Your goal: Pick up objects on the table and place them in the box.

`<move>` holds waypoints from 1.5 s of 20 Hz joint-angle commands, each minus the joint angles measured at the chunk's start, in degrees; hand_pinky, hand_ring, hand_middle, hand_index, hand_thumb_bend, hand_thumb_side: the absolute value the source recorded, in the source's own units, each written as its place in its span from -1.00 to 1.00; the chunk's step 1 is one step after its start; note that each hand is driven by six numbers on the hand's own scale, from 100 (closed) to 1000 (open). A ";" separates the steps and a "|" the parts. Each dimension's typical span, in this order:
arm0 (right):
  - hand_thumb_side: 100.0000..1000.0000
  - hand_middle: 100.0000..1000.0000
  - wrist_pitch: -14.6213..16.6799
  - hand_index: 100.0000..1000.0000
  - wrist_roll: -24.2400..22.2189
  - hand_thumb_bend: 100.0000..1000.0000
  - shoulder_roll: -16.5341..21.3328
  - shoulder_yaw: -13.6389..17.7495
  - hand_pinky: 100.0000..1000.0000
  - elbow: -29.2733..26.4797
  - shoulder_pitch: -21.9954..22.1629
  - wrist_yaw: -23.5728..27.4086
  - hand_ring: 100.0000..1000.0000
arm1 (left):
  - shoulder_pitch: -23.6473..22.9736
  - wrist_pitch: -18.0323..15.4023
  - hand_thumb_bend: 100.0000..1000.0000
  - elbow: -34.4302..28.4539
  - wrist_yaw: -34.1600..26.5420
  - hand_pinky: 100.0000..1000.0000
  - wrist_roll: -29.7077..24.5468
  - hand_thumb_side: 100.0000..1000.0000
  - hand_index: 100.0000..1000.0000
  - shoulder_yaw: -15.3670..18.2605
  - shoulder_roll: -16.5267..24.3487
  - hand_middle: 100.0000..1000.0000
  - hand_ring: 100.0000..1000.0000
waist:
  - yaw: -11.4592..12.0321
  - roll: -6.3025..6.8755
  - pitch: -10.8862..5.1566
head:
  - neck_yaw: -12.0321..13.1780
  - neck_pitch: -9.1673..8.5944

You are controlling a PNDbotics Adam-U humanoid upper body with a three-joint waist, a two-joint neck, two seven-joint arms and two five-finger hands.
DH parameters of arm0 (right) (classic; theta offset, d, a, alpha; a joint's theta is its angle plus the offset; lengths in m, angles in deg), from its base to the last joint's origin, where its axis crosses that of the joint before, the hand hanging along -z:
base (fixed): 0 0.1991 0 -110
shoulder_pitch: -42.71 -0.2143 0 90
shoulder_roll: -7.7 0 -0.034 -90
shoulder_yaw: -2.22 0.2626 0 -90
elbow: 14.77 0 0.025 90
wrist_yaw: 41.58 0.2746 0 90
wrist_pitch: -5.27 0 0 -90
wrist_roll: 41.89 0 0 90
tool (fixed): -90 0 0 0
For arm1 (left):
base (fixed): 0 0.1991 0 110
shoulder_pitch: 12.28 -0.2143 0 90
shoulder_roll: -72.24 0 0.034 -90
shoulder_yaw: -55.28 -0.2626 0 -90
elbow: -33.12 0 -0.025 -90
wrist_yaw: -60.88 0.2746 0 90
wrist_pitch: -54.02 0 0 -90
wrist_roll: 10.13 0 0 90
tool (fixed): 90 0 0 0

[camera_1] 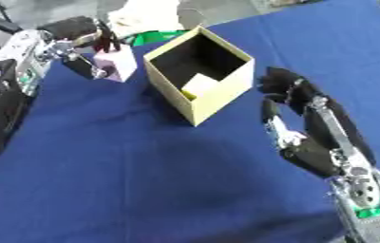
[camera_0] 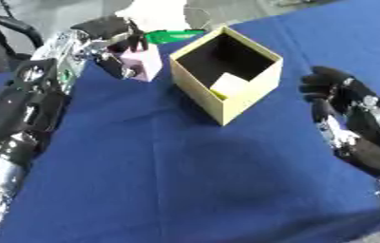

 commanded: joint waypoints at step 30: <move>-0.05 0.53 -0.08 0.82 -1.06 -1.00 -0.08 -0.68 0.53 -1.26 -1.21 0.82 0.57 | 4.91 -5.61 -0.14 -4.24 0.50 0.55 -2.08 -0.98 0.56 -5.65 -10.84 0.18 0.43 | -2.62 -1.16 -0.53 | 1.92 -0.82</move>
